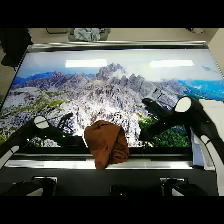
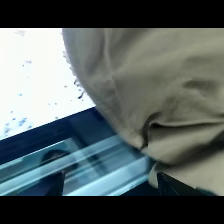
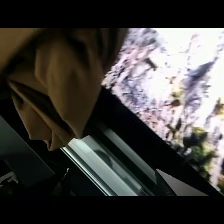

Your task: Fold the shirts.

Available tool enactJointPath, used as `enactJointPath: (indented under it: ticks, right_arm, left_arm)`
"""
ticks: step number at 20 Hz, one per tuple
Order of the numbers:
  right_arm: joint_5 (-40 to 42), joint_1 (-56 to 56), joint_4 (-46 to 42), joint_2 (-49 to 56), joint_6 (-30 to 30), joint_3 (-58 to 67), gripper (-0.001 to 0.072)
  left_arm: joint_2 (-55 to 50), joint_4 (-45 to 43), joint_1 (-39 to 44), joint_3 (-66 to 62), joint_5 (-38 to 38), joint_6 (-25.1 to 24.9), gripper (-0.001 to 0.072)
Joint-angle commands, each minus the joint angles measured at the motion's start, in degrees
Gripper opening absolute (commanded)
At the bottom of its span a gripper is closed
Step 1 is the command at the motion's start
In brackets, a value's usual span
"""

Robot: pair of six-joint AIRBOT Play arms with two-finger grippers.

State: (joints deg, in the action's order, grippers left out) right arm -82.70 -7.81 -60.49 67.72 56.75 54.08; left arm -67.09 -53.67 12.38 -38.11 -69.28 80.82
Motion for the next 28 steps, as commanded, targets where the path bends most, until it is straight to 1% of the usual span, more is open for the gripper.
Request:
enactJointPath:
  ticks: [1,2,3,4,7,8,9,10,11,12,13,14,15,16,17,19,21,25,26,28]
  right_arm:
    - [3.8,-4.7,1.4,0.1,-0.6,-4.3,0.0638]
    - [3.7,-5.3,1.4,0.1,-0.4,-4.5,0.0638]
    - [4.0,-6.0,1.4,0.1,-0.4,-4.8,0.0657]
    - [4.8,-7.0,1.8,0.1,-0.4,-5.4,0.0696]
    - [9.0,-10.7,2.9,0.1,-0.7,-8.1,0.0697]
    - [10.5,-11.9,3.1,0.1,-0.6,-8.8,0.0697]
    - [12.5,-13.2,3.2,0.1,0.1,-9.4,0.0696]
    - [15.0,-14.7,3.2,0.2,0.6,-9.9,0.0696]
    - [17.2,-15.9,3.0,0.3,1.6,-10.3,0.0696]
    - [19.2,-16.9,3.0,0.8,2.5,-10.5,0.0695]
    - [21.1,-17.6,3.0,1.7,3.1,-10.7,0.0693]
    - [22.7,-18.2,3.2,3.0,3.9,-10.6,0.0671]
    - [23.3,-18.2,4.2,4.5,4.1,-10.7,0.0601]
    - [23.5,-18.2,4.7,6.1,4.1,-10.6,0.0359]
    - [23.5,-18.2,4.4,7.1,4.1,-10.6,0.0031]
    - [23.9,-17.1,2.4,6.4,4.1,-9.9,0.0034]
    - [22.0,-13.6,-4.1,3.0,4.1,-6.0,0.0033]
    - [19.8,-0.2,-16.7,-9.4,4.1,11.1,0.0033]
    - [20.2,3.2,-18.6,-12.9,4.1,16.5,0.0033]
    - [20.8,7.5,-19.6,-19.1,3.0,25.1,0.0033]
  left_arm:
    - [-0.4,4.7,3.4,4.7,9.6,0.9,0.0645]
    - [-1.2,5.5,4.0,4.7,10.7,0.9,0.0643]
    - [-2.5,7.0,4.7,4.7,11.6,0.8,0.0633]
    - [-3.9,8.1,5.4,4.6,12.5,0.5,0.0595]
    - [-7.6,10.9,7.8,4.5,15.7,0.4,0.0592]
    - [-8.2,12.0,8.3,4.5,16.7,0.4,0.0486]
    - [-8.4,12.4,8.5,4.5,17.7,0.4,0.0301]
    - [-8.5,12.6,8.5,4.5,18.6,0.4,0.0167]
    - [-8.5,12.5,8.4,4.4,19.0,0.4,0.0060]
    - [-8.4,12.5,8.3,4.3,19.0,0.2,0.0030]
    - [-8.3,12.5,8.3,4.4,18.9,0.2,0.0030]
    - [-8.1,12.5,8.3,4.4,18.8,0.2,0.0030]
    - [-8.0,12.5,8.3,4.3,18.5,0.2,0.0029]
    - [-8.0,12.5,8.3,4.3,18.3,0.2,0.0029]
    - [-7.7,12.5,8.3,4.2,18.3,0.2,0.0027]
    - [-5.6,12.3,7.0,1.7,18.4,-0.6,0.0027]
    - [-0.5,12.1,3.2,-4.2,18.3,-1.2,0.0026]
    - [10.4,5.9,-8.5,-22.8,16.2,-1.3,0.0025]
    - [12.8,5.6,-11.9,-28.0,15.8,-1.2,0.0025]
    - [17.0,5.6,-17.4,-36.9,16.1,0.6,0.0025]
